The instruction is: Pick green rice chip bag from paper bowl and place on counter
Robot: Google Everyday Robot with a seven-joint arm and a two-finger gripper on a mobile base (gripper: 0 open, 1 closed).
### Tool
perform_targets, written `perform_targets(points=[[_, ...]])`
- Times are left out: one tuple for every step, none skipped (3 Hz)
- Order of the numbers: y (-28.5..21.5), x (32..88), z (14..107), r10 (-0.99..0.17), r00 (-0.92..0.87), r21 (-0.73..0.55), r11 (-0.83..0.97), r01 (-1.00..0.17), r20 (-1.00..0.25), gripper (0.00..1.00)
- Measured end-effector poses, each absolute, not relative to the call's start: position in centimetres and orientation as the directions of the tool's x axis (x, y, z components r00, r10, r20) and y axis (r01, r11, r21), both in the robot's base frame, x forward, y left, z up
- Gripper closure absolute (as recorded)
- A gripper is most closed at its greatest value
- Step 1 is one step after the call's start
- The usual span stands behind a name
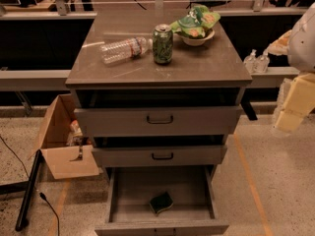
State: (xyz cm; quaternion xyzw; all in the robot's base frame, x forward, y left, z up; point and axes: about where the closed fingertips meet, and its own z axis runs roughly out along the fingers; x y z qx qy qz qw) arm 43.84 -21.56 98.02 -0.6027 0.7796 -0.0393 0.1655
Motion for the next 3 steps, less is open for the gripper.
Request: perform_targets(points=[[-21.6, 43.8, 98.0, -0.953, -0.219, -0.261, 0.270, -0.927, -0.211, 0.00], [-21.8, 45.5, 98.0, -0.928, -0.256, -0.285, 0.331, -0.900, -0.272, 0.00], [-23.1, 54.9, 99.3, -0.768, -0.335, -0.305, 0.555, -0.774, -0.546, 0.00]])
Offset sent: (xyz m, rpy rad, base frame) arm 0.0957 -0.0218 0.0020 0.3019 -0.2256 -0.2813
